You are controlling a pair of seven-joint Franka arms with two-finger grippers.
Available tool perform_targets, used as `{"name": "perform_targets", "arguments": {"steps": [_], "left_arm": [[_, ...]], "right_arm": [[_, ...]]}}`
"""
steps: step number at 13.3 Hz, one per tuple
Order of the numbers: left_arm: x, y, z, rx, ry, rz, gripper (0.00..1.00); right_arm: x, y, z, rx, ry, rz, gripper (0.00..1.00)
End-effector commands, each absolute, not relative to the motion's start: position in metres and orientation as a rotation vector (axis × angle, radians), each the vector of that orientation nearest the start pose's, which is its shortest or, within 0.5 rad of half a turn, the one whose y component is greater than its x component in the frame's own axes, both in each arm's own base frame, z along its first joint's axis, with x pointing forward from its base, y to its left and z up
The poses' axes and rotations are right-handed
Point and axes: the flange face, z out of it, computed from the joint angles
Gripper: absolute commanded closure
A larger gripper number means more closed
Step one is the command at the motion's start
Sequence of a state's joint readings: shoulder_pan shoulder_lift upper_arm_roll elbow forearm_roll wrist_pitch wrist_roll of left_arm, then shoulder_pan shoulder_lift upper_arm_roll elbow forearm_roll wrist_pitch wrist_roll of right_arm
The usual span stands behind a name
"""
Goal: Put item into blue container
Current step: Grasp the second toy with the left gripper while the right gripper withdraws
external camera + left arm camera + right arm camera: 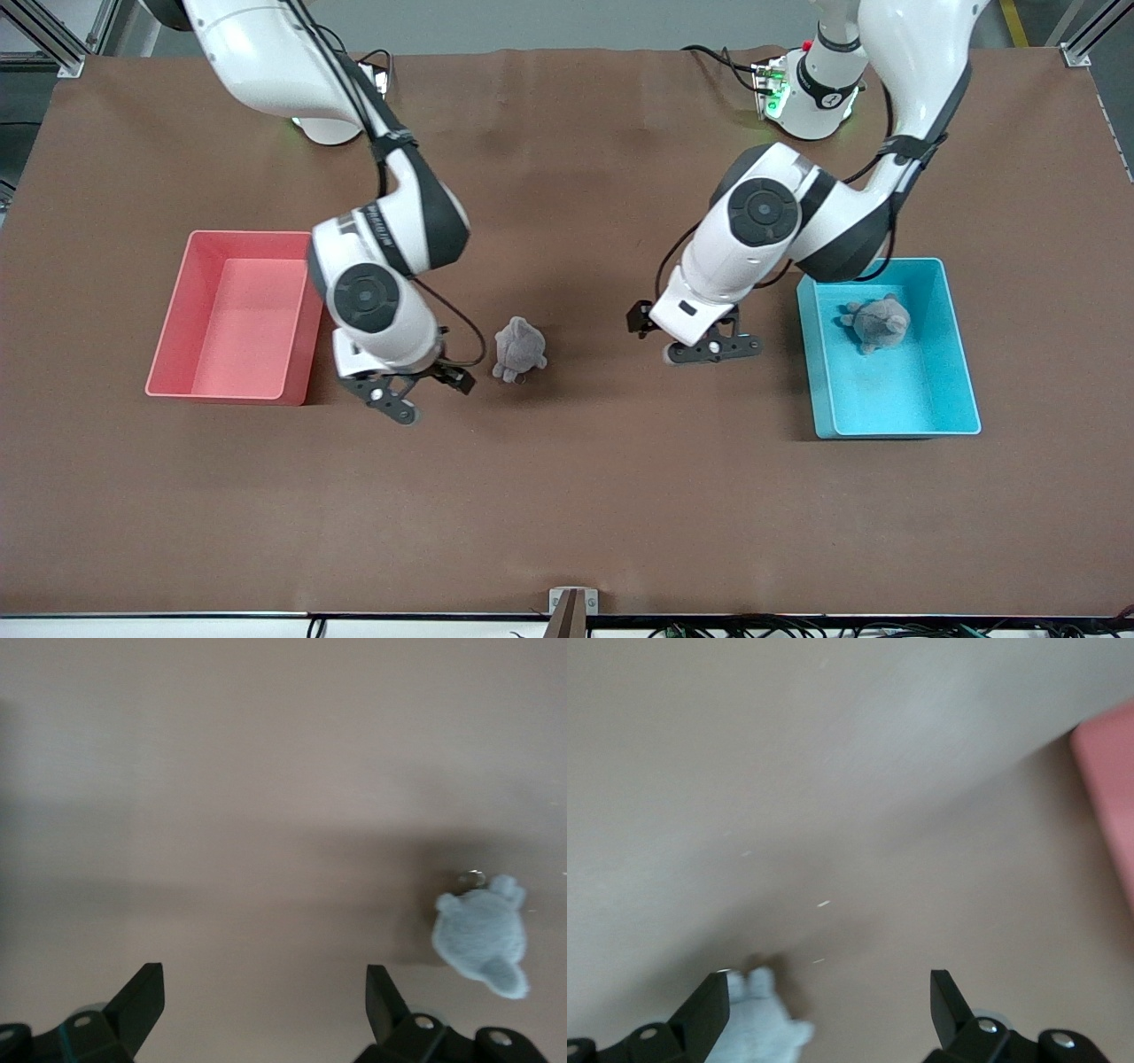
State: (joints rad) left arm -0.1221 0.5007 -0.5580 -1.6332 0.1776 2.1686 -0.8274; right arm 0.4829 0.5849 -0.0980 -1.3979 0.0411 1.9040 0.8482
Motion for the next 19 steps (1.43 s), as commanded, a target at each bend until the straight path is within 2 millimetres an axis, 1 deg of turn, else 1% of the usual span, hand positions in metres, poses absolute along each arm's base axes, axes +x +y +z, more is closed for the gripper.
{"name": "perform_targets", "arguments": {"steps": [1,3,5,6,7,8,9,10,11,12,13,14,15,17,19], "left_arm": [[0.565,-0.423,0.364,-3.325,-0.274,-0.059,0.00],[0.562,-0.451,0.351,-3.387,-0.327,-0.083,0.00],[0.559,-0.478,0.334,-3.415,-0.347,-0.116,0.00],[0.556,-0.492,0.324,-3.413,-0.347,-0.151,0.00],[0.554,-0.505,0.310,-3.414,-0.367,-0.199,0.00],[0.550,-0.519,0.299,-3.421,-0.381,-0.243,0.00],[0.546,-0.529,0.289,-3.429,-0.390,-0.274,0.00],[0.541,-0.538,0.277,-3.434,-0.396,-0.267,0.00],[0.536,-0.543,0.266,-3.428,-0.401,-0.243,0.00],[0.530,-0.548,0.258,-3.430,-0.396,-0.228,0.00],[0.527,-0.549,0.246,-3.429,-0.409,-0.207,0.00],[0.526,-0.552,0.238,-3.439,-0.455,-0.190,0.00],[0.525,-0.553,0.230,-3.454,-0.499,-0.187,0.00],[0.525,-0.554,0.220,-3.468,-0.580,-0.145,0.00],[0.521,-0.561,0.212,-3.476,-0.607,-0.109,0.00]], "right_arm": [[0.644,0.205,0.384,-3.145,0.522,0.139,0.00],[0.643,0.150,0.399,-3.157,0.375,0.186,0.00],[0.643,0.098,0.419,-3.162,0.259,0.226,0.00],[0.644,0.072,0.426,-3.160,0.223,0.238,0.00],[0.642,0.047,0.436,-3.170,0.197,0.243,0.00],[0.641,0.024,0.444,-3.177,0.197,0.246,0.00],[0.639,0.004,0.452,-3.180,0.174,0.251,0.00],[0.637,-0.018,0.458,-3.182,0.130,0.255,0.00],[0.633,-0.039,0.464,-3.179,0.081,0.261,0.00],[0.630,-0.057,0.470,-3.174,0.083,0.255,0.00],[0.629,-0.074,0.477,-3.170,0.096,0.254,0.00],[0.627,-0.083,0.485,-3.166,0.131,0.266,0.00],[0.628,-0.086,0.491,-3.166,0.142,0.266,0.00],[0.632,-0.089,0.504,-3.173,0.144,0.223,0.00],[0.635,-0.089,0.512,-3.172,0.148,0.193,0.00]]}}
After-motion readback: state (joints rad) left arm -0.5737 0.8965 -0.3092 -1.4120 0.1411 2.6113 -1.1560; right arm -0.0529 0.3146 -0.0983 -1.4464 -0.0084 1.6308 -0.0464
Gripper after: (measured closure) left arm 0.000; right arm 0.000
